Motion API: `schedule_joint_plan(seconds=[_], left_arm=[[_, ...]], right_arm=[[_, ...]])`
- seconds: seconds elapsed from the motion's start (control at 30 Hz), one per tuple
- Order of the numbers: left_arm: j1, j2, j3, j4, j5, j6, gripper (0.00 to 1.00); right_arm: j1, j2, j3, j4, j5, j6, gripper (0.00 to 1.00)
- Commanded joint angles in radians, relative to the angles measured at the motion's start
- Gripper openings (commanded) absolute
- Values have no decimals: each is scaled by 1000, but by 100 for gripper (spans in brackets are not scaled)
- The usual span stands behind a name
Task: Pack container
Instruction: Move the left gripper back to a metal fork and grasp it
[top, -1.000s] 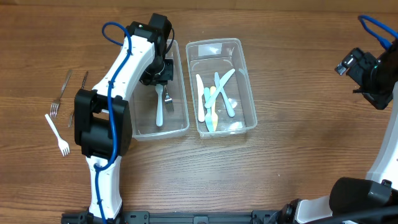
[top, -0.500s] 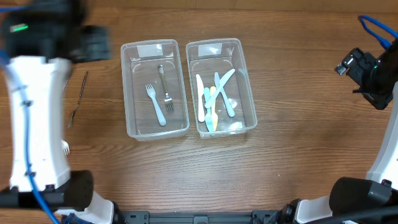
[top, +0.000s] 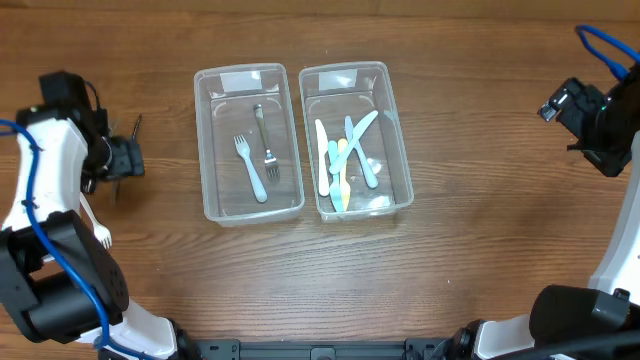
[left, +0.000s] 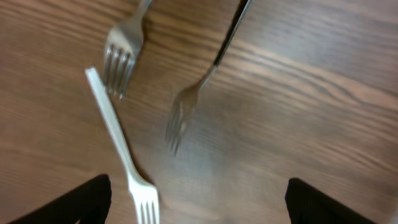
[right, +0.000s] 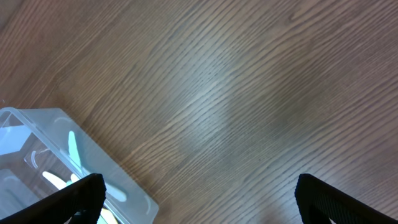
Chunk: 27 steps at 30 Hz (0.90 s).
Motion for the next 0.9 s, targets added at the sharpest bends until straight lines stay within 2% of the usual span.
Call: schedule_joint_plan(seconds=[0.0,0.2,0.53,0.7,0.77,0.83,0.87], left_arm=[[3,-9,-86,90,-34,43,89],[3,30,-143,219,-20,123,91],[3,185,-143,253,67,163,89],[3,214,-143,253,66,163,88],[3,214,-143,253,66,163,82],[3,214,-143,253,65,163,64],[4,214,-143,253,65,163,60]], right_arm=[[3,-7,2,3,5,-2,100],[3,-7,2,0,5,-2,100],[3,-7,2,-2,5,-2,100],[3,-7,2,-2,6,-2,100],[3,-7,2,-2,6,-3,100],[3,-7,2,-4,6,-3,100],[3,-7,2,-5,6,-3,100]])
